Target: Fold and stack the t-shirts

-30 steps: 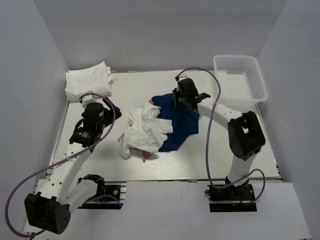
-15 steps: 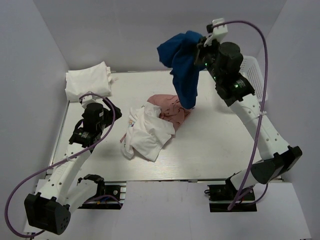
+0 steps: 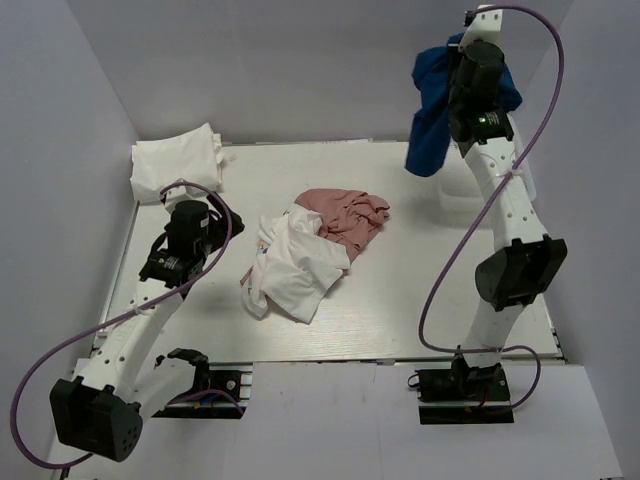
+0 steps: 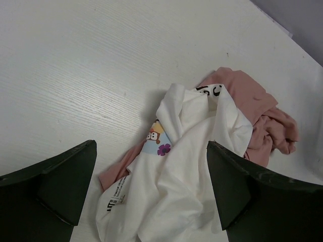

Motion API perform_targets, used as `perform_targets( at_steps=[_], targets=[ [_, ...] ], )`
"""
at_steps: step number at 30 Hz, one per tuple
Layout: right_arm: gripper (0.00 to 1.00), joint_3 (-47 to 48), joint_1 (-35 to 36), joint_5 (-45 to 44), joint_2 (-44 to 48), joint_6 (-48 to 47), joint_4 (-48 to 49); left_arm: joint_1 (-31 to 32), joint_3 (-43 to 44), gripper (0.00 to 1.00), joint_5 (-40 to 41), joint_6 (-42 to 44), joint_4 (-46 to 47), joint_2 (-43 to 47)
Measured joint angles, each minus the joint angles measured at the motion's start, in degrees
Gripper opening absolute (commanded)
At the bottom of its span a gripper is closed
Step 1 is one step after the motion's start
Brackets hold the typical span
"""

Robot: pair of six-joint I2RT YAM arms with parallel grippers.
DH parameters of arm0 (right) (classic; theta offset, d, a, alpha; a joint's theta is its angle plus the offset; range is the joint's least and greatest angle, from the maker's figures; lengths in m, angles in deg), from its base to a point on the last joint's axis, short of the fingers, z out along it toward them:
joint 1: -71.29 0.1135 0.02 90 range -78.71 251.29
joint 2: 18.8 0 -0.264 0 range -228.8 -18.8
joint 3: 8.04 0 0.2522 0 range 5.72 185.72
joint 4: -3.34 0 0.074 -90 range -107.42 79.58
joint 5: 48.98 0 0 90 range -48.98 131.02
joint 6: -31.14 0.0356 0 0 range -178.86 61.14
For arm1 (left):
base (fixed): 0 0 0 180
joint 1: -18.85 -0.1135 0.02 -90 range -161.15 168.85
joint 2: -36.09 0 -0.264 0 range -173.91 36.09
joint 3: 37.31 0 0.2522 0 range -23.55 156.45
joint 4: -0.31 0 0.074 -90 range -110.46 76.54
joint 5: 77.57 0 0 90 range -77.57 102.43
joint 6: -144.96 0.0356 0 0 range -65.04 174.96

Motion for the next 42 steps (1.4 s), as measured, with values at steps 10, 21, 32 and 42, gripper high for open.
perform_targets(
  at_steps=[10, 21, 32, 42],
  targets=[
    [0.88, 4.8, -10.3, -14.1, -20.7, -5.7, 6.4, 0.0, 0.2, 1.00, -5.2, 2.8, 1.3, -3.4],
    [0.90, -8.2, -9.1, 9.7, -14.8, 7.5, -7.4, 0.4, 7.0, 1.00, -10.1, 5.4, -0.8, -9.1],
    [0.90, -24.3, 0.8, 32.2, 5.8, 10.4, -4.1, 0.4, -0.6, 1.00, -12.0, 5.8, 0.9, 1.0],
    [0.90, -29.6, 16.0, 27.8, -11.1, 3.1, -8.5, 0.4, -3.4, 1.00, -13.3, 5.8, 2.1, 3.1]
  ],
)
